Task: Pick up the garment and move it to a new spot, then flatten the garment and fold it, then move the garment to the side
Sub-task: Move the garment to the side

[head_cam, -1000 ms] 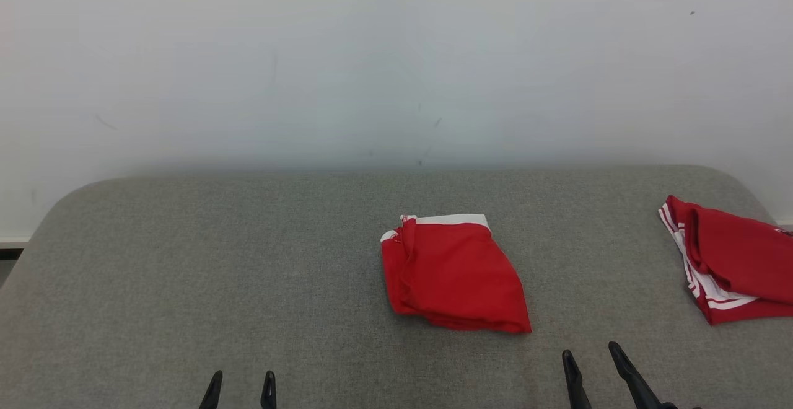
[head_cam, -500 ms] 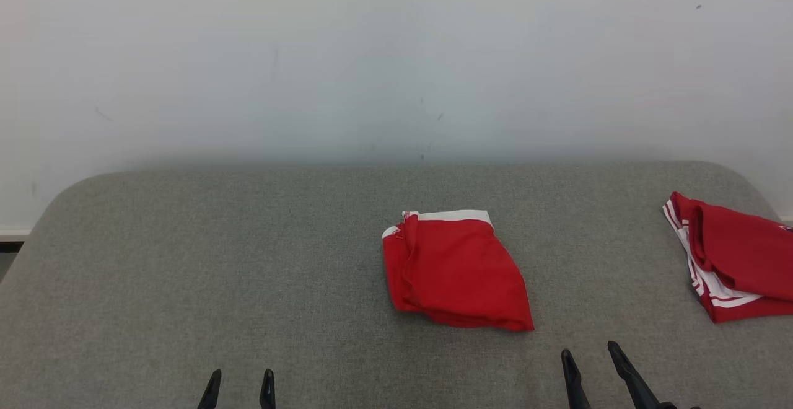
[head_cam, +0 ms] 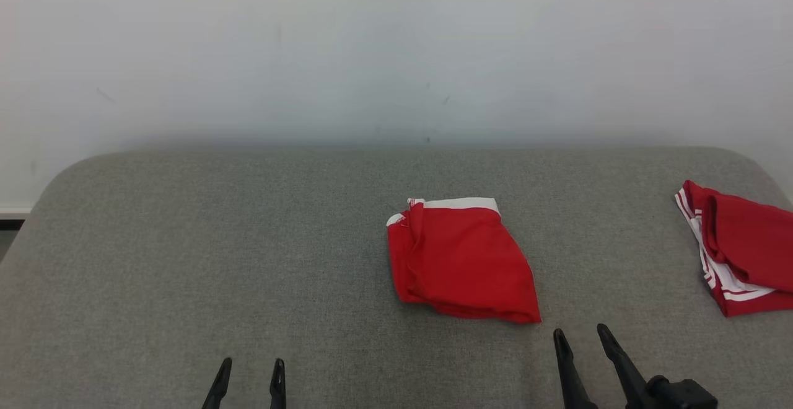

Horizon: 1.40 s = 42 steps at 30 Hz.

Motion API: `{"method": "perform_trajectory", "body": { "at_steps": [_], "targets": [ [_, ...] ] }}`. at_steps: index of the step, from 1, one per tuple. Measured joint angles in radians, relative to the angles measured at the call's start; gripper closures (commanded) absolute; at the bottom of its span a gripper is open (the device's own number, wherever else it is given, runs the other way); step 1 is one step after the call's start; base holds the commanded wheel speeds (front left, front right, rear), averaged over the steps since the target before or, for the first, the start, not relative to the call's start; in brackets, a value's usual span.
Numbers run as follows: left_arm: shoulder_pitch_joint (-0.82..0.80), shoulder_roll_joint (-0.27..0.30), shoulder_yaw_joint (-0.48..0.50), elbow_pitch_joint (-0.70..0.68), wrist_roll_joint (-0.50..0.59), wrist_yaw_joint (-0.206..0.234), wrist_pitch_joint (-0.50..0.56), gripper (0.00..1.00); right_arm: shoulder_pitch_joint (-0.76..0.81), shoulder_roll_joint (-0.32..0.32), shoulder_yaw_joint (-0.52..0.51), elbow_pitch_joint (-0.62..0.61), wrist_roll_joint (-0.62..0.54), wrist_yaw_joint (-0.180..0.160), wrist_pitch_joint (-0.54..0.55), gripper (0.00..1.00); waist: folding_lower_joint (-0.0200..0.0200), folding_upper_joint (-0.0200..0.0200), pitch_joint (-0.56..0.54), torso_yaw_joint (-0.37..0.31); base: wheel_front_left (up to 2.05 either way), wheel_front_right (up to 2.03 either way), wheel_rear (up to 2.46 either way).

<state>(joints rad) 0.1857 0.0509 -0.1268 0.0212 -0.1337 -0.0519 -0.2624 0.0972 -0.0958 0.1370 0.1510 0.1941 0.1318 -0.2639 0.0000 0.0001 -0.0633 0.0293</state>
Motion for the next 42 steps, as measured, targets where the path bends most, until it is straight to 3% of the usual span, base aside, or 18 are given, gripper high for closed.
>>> {"method": "perform_trajectory", "body": {
  "at_steps": [5,10,16,21,26,30,36,37,39,40,42],
  "targets": [
    [-0.022,0.000,-0.019,0.000,0.005,-0.010,0.000,0.00,-0.112,-0.032,0.077,0.139,0.186,0.000,0.000,0.00,0.0001,0.0000,0.029,0.006,0.00,0.00,0.00],
    [-0.048,0.000,-0.034,-0.004,0.010,-0.019,0.000,0.00,-0.280,-0.119,0.215,0.281,0.401,0.000,0.023,0.00,0.0001,0.0000,0.068,0.016,0.00,0.00,0.00],
    [-0.113,0.000,-0.052,-0.026,0.004,-0.028,0.000,0.00,-0.487,-0.249,0.333,0.330,0.625,0.000,0.111,0.00,0.0002,0.0001,0.134,0.035,0.00,0.00,0.00],
    [-0.185,0.000,-0.073,-0.039,-0.008,-0.037,0.000,0.00,-0.618,-0.353,0.396,0.360,0.855,0.000,0.279,0.00,0.0002,0.0001,0.210,0.064,0.00,0.00,0.00],
    [-0.239,0.000,-0.076,-0.037,-0.016,-0.045,0.000,0.00,-0.690,-0.410,0.419,0.397,1.010,0.000,0.440,0.00,0.0003,0.0001,0.269,0.092,0.00,0.00,0.00],
    [-0.258,0.000,-0.086,-0.036,-0.016,-0.046,0.000,0.00,-0.732,-0.435,0.429,0.426,1.107,0.000,0.579,0.00,0.0003,0.0001,0.309,0.111,0.00,0.00,0.00],
    [-0.288,0.000,-0.107,-0.036,-0.019,-0.044,0.000,0.00,-0.788,-0.452,0.437,0.430,1.170,0.000,0.667,0.00,0.0002,0.0001,0.359,0.130,0.00,0.00,0.00],
    [-0.293,0.000,-0.109,-0.036,-0.019,-0.043,0.000,0.00,-0.795,-0.454,0.440,0.427,1.172,0.000,0.671,0.20,0.0001,0.0001,0.366,0.132,0.00,0.00,0.00],
    [-0.299,0.000,-0.111,-0.036,-0.019,-0.039,0.000,0.00,-0.806,-0.457,0.441,0.414,1.185,0.000,0.680,0.80,0.0002,0.0001,0.379,0.135,0.00,0.00,0.00],
    [-0.301,0.000,-0.110,-0.035,-0.021,-0.036,0.000,0.00,-0.809,-0.457,0.443,0.409,1.191,0.000,0.683,1.00,0.0002,0.0001,0.385,0.136,0.00,0.00,0.00],
    [-0.306,0.000,-0.105,-0.034,-0.024,-0.035,0.000,0.00,-0.810,-0.465,0.454,0.390,1.192,0.000,0.694,1.00,0.0002,0.0001,0.393,0.134,0.00,0.00,0.00]
  ]
}}
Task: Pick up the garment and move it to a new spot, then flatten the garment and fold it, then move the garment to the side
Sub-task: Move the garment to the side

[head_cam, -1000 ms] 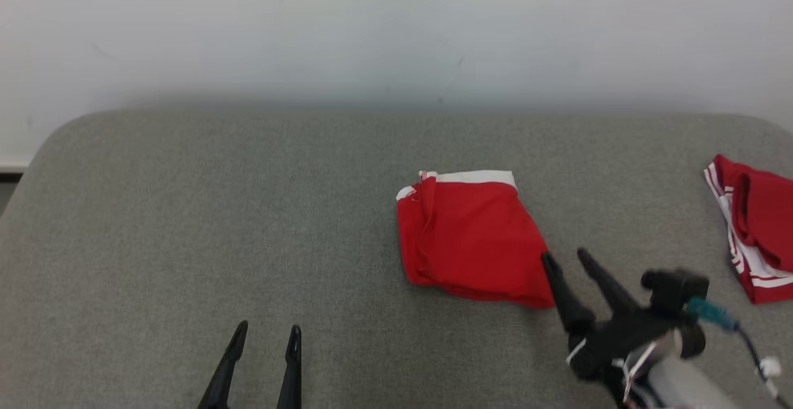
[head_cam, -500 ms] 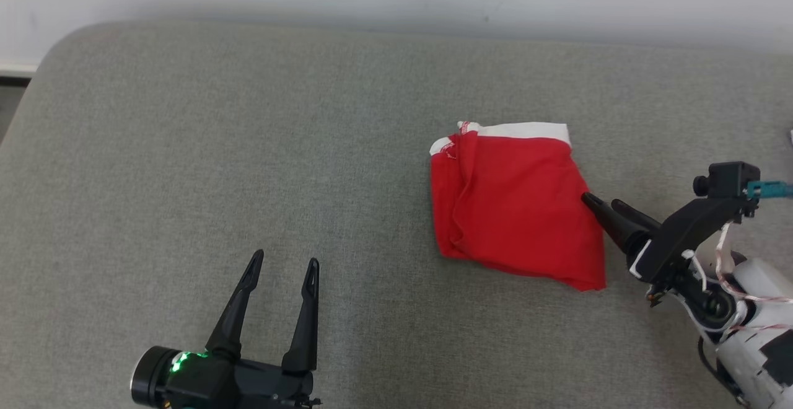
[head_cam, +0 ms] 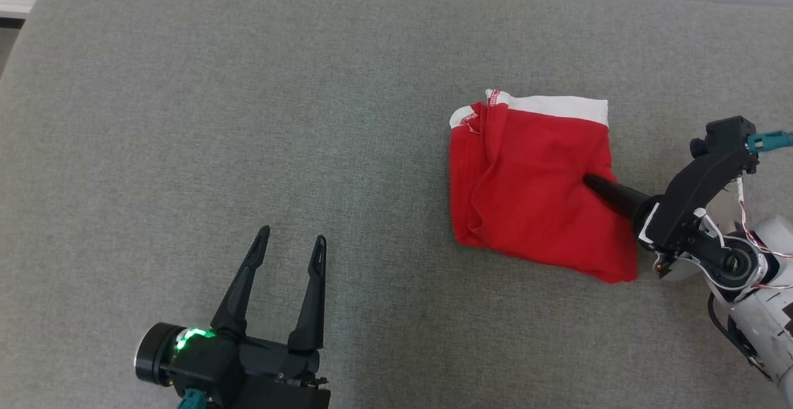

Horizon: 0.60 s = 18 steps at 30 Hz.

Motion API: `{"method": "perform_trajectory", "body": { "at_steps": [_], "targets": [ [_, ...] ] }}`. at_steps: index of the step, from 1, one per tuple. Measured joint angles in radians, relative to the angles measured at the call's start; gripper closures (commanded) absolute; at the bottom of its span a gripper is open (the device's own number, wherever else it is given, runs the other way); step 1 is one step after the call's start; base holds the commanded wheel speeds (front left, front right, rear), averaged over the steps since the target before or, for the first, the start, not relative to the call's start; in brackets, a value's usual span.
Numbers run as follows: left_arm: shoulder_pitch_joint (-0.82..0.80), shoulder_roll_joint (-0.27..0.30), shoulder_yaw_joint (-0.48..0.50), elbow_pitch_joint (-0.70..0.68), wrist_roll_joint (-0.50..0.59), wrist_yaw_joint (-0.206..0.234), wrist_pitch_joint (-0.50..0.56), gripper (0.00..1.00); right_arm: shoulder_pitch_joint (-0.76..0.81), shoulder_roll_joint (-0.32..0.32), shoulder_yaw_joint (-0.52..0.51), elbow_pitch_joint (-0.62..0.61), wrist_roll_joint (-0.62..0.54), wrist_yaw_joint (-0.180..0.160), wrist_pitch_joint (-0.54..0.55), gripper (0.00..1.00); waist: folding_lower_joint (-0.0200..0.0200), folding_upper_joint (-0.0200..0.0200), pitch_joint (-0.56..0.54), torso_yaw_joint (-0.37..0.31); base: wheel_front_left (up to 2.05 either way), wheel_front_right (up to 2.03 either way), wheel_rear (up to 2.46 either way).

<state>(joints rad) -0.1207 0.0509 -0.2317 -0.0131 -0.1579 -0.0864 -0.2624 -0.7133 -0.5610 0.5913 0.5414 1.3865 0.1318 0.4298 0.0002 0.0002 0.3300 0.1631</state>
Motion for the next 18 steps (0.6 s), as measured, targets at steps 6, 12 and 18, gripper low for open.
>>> {"method": "perform_trajectory", "body": {
  "at_steps": [6,12,18],
  "targets": [
    [-0.004,0.000,0.016,0.002,0.006,0.001,0.000,0.00,-0.002,-0.031,0.015,-0.048,-0.002,0.000,-0.017,1.00,-0.0002,-0.0001,0.006,-0.033,0.00,0.00,0.00],
    [-0.013,0.000,0.033,-0.001,0.037,-0.011,0.000,0.00,-0.003,-0.060,0.026,-0.096,0.001,0.000,-0.043,1.00,-0.0002,-0.0001,0.013,-0.090,0.00,0.00,0.00],
    [-0.031,0.003,0.049,-0.008,0.065,-0.023,0.000,0.00,-0.002,-0.091,0.031,-0.128,0.005,0.000,-0.079,1.00,-0.0002,-0.0001,0.026,-0.166,0.00,0.00,0.00]
  ]
}}
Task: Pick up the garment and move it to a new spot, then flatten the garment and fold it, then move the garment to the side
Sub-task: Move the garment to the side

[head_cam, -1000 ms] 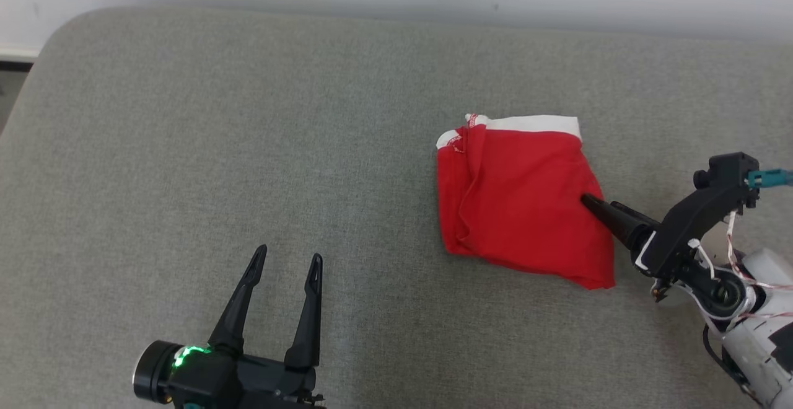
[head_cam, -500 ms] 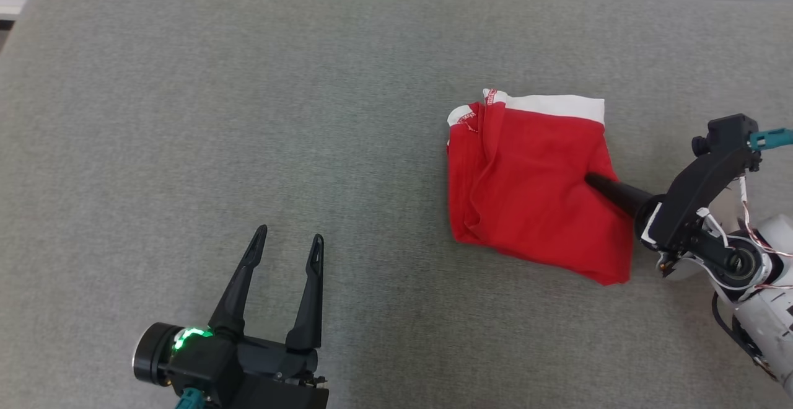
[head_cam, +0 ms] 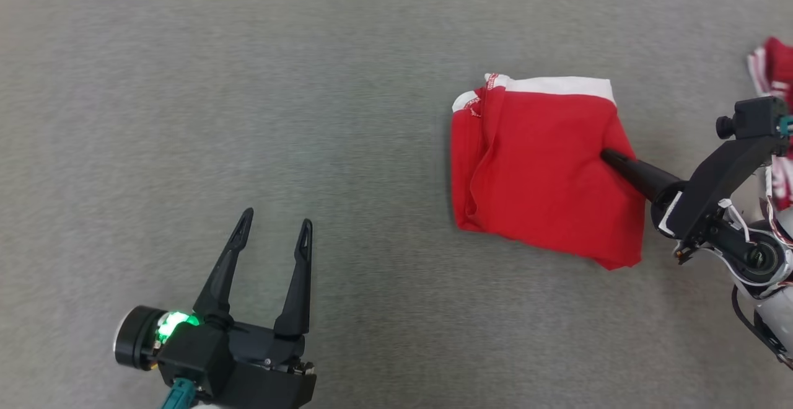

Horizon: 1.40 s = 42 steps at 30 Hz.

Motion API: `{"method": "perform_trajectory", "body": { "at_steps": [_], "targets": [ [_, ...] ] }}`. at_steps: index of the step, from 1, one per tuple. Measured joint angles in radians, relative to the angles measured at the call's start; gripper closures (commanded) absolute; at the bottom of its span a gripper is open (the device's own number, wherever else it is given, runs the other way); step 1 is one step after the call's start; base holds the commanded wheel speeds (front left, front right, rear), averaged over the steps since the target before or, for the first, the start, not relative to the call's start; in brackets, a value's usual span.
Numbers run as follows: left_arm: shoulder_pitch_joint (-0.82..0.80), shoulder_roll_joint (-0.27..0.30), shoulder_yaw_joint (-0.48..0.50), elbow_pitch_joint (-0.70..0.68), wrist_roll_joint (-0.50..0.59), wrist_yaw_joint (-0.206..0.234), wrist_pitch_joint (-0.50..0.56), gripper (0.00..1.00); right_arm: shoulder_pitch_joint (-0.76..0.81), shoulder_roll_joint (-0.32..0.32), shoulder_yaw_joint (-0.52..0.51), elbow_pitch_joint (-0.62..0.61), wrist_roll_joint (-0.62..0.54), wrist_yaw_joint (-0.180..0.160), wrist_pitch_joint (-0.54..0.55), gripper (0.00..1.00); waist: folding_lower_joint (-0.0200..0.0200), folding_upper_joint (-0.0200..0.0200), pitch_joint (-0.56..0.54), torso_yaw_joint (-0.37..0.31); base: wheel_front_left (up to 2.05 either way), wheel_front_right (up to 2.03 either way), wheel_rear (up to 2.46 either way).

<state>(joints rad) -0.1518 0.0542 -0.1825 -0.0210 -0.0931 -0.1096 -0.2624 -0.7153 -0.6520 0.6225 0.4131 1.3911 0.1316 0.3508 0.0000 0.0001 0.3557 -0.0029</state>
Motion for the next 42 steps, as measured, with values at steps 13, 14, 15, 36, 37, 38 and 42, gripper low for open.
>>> {"method": "perform_trajectory", "body": {
  "at_steps": [13,14,15,36,37,38,42],
  "targets": [
    [-0.043,0.018,-0.006,-0.033,0.014,-0.015,0.000,0.00,-0.033,-0.145,0.045,-0.034,-0.140,0.000,-0.128,1.00,0.0000,-0.0001,0.041,-0.182,0.00,0.00,0.00],
    [-0.047,0.020,-0.007,-0.035,0.014,-0.015,0.000,0.00,-0.042,-0.158,0.047,-0.030,-0.157,0.000,-0.140,1.00,0.0000,0.0000,0.047,-0.193,0.00,0.00,0.00],
    [-0.054,0.022,-0.009,-0.036,0.014,-0.015,0.000,0.00,-0.051,-0.171,0.049,-0.024,-0.170,0.000,-0.151,1.00,0.0000,-0.0002,0.053,-0.201,0.00,0.00,0.00],
    [-0.124,0.049,-0.041,-0.050,-0.005,-0.021,0.000,0.00,-0.220,-0.380,0.073,0.189,-0.405,0.000,-0.239,1.00,0.0001,-0.0001,0.157,-0.142,0.00,0.00,0.00],
    [-0.125,0.049,-0.042,-0.050,-0.006,-0.021,0.000,0.00,-0.222,-0.388,0.068,0.197,-0.400,0.000,-0.235,1.00,0.0001,-0.0001,0.157,-0.136,0.00,0.00,0.00],
    [-0.125,0.050,-0.043,-0.050,-0.007,-0.021,0.000,0.00,-0.223,-0.397,0.066,0.203,-0.398,0.000,-0.227,1.00,0.0001,-0.0001,0.156,-0.131,0.00,0.00,0.00],
    [-0.124,0.058,-0.053,-0.049,-0.015,-0.021,0.000,0.00,-0.223,-0.431,0.079,0.232,-0.435,0.000,-0.209,1.00,0.0000,-0.0001,0.151,-0.114,0.00,0.00,0.00]
  ]
}}
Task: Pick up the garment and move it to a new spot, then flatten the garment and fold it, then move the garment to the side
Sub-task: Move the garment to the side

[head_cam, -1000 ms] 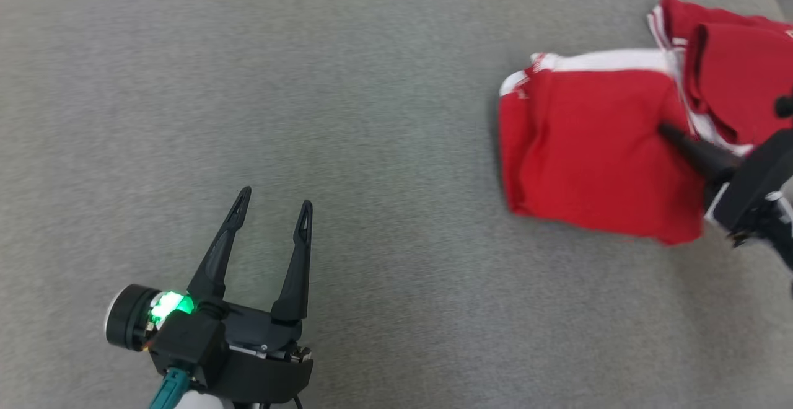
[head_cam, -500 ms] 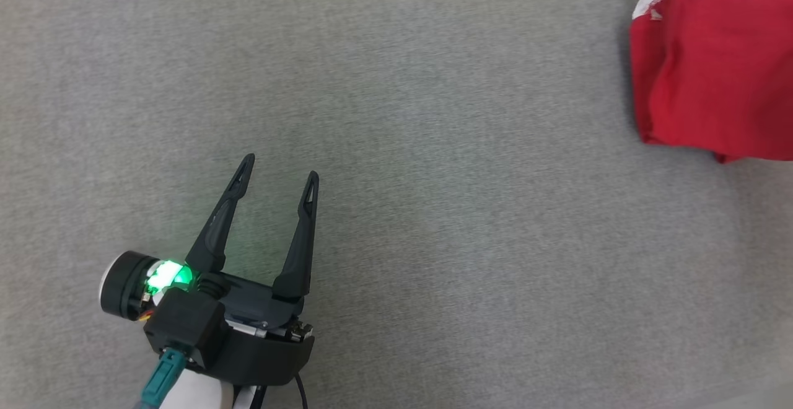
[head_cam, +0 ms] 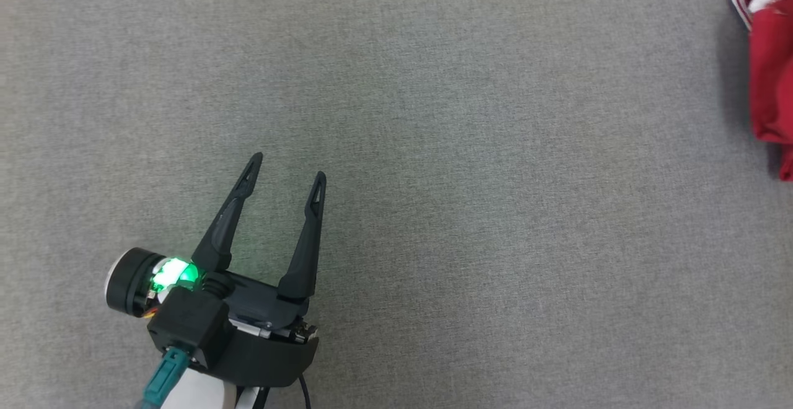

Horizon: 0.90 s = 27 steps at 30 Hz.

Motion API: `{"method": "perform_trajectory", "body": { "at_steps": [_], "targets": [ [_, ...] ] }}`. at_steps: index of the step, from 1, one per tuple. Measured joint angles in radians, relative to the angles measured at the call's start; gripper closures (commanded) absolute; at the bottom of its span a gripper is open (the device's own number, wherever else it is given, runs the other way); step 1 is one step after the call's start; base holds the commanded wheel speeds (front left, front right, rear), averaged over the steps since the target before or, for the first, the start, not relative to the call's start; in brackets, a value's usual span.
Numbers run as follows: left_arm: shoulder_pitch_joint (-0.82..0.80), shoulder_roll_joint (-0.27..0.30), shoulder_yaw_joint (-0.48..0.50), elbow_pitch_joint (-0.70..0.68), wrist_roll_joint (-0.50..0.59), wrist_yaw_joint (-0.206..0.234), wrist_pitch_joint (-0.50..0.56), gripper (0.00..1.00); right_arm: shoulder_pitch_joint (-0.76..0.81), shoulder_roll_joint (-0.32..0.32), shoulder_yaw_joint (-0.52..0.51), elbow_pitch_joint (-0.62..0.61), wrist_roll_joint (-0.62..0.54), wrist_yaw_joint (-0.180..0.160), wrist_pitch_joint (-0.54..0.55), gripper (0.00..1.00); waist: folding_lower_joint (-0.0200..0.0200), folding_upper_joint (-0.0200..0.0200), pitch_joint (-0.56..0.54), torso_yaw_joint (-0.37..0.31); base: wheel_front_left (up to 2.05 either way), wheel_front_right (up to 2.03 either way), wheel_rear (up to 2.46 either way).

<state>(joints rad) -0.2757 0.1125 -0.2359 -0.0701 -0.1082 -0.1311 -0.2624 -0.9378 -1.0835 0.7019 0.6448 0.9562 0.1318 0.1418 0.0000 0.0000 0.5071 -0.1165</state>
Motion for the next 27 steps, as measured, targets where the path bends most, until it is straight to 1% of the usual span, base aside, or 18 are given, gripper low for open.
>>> {"method": "perform_trajectory", "body": {
  "at_steps": [3,4,5,8,12,14,17,19,20,22,25,27],
  "targets": [
    [0.000,0.002,-0.007,0.000,-0.003,0.000,0.000,0.00,-0.008,-0.004,0.006,0.027,-0.051,0.000,-0.006,1.00,0.0000,0.0000,-0.004,0.009,0.00,0.00,0.00],
    [0.000,0.002,-0.008,0.000,-0.004,0.000,0.000,0.00,-0.014,0.000,0.003,0.044,-0.072,0.000,-0.025,1.00,0.0000,0.0000,-0.004,0.010,0.00,0.00,0.00],
    [0.000,0.002,-0.010,-0.001,-0.004,0.000,0.000,0.00,-0.023,0.007,-0.005,0.063,-0.092,0.000,-0.046,0.00,0.0000,0.0000,-0.003,0.010,0.00,0.00,0.00],
    [0.000,0.002,-0.013,-0.001,-0.006,0.000,0.000,0.00,-0.052,0.041,-0.029,0.136,-0.165,0.000,-0.097,0.00,0.0000,0.0000,-0.005,0.010,0.00,0.00,0.00],
    [0.000,0.004,-0.016,0.002,-0.010,0.000,0.000,0.00,-0.105,0.103,-0.078,0.267,-0.312,0.000,-0.174,0.00,0.0000,0.0000,-0.018,0.008,0.00,0.00,0.00],
    [0.001,0.004,-0.015,0.002,-0.014,0.000,0.000,0.00,-0.133,0.146,-0.105,0.311,-0.375,0.000,-0.217,0.00,-0.0001,-0.0001,-0.027,0.006,0.00,0.00,0.00],
    [0.005,0.000,-0.011,0.002,-0.015,0.000,0.000,0.00,-0.153,0.239,-0.145,0.332,-0.435,0.000,-0.299,0.00,0.0000,0.0000,-0.045,0.005,0.00,0.00,0.00],
    [0.012,-0.005,-0.003,0.006,-0.015,0.000,0.000,0.00,-0.151,0.319,-0.181,0.328,-0.429,0.000,-0.337,0.00,0.0000,0.0000,-0.060,0.005,0.00,0.00,0.00],
    [0.016,-0.009,0.002,0.010,-0.015,0.000,0.000,0.00,-0.145,0.360,-0.209,0.321,-0.393,0.000,-0.349,0.00,0.0000,0.0000,-0.068,0.005,0.00,0.00,0.00],
    [0.031,-0.020,0.015,0.027,-0.017,0.005,0.000,0.00,-0.115,0.417,-0.227,0.284,-0.358,0.000,-0.366,0.00,0.0000,0.0000,-0.086,0.008,0.00,0.00,0.00],
    [0.058,-0.032,0.046,0.059,-0.034,0.026,0.000,0.00,-0.051,0.463,-0.220,0.218,-0.342,0.000,-0.385,0.00,0.0000,0.0000,-0.116,0.016,0.00,0.00,0.00],
    [0.072,-0.041,0.069,0.082,-0.044,0.052,0.000,0.00,-0.006,0.484,-0.216,0.176,-0.332,0.000,-0.393,0.00,-0.0001,-0.0001,-0.138,0.023,0.00,0.00,0.00]
  ]
}}
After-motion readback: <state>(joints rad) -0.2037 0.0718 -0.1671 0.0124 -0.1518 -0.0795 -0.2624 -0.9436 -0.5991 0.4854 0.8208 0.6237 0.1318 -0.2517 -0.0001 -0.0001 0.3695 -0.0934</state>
